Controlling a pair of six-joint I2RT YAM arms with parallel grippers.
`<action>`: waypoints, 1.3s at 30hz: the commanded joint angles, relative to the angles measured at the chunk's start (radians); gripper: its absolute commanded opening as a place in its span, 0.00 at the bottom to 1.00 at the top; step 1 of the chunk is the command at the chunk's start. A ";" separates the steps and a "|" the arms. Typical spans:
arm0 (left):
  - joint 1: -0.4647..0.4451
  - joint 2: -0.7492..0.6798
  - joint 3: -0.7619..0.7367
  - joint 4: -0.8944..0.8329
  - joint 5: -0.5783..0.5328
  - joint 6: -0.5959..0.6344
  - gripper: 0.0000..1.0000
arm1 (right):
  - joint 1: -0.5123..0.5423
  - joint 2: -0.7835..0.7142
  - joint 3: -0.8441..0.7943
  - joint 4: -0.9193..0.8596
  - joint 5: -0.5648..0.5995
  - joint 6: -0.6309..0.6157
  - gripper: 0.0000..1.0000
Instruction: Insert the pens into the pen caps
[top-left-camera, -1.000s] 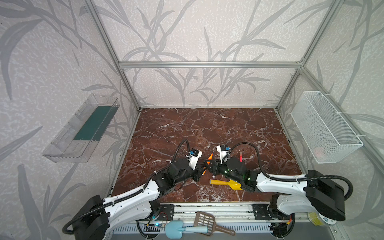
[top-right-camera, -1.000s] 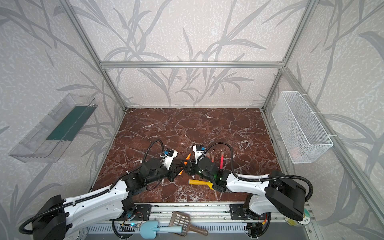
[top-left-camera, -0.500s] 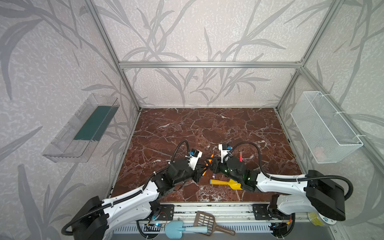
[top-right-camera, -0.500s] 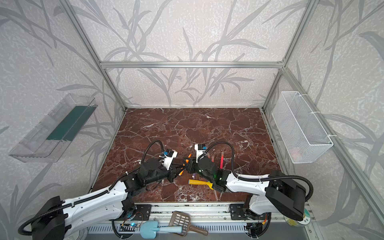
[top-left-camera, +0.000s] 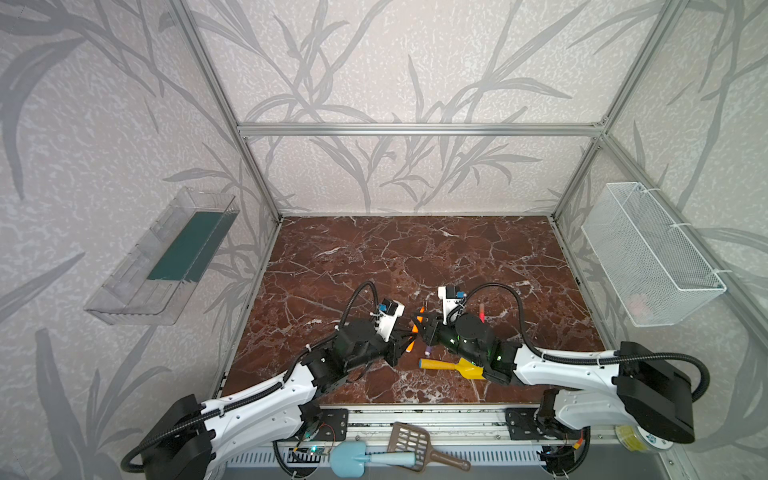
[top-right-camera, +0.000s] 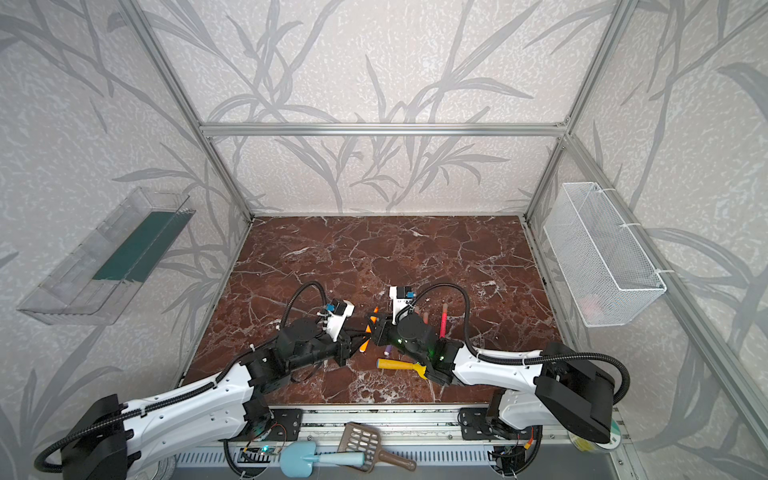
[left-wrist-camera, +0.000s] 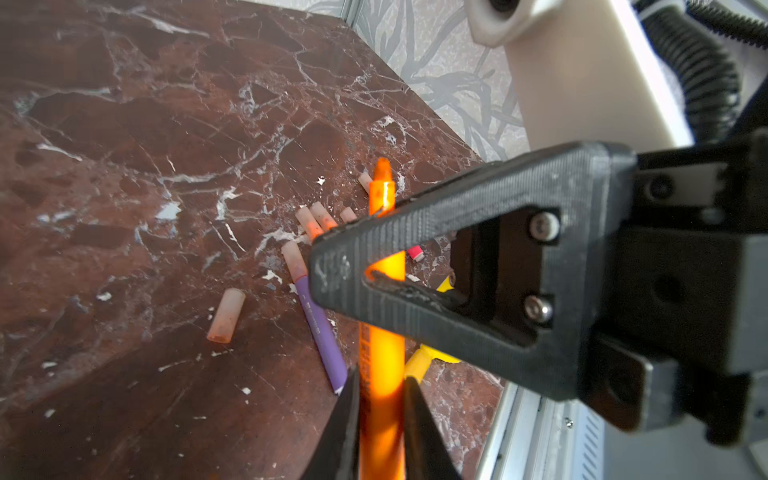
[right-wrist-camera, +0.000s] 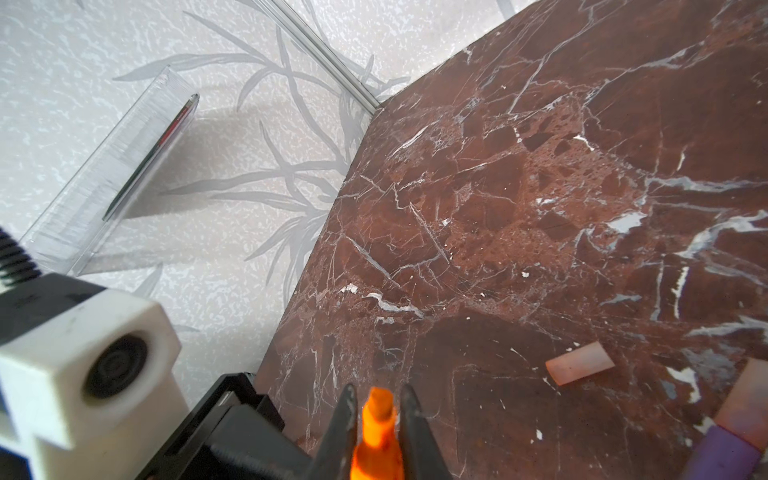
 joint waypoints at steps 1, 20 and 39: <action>-0.003 -0.015 -0.020 0.061 -0.004 0.004 0.37 | 0.002 -0.021 -0.033 0.047 0.013 0.022 0.03; -0.021 0.139 -0.023 0.226 0.027 0.022 0.48 | 0.032 -0.026 -0.099 0.225 0.026 0.111 0.00; -0.026 0.162 -0.042 0.262 -0.025 0.053 0.29 | 0.035 0.102 -0.082 0.375 -0.021 0.186 0.00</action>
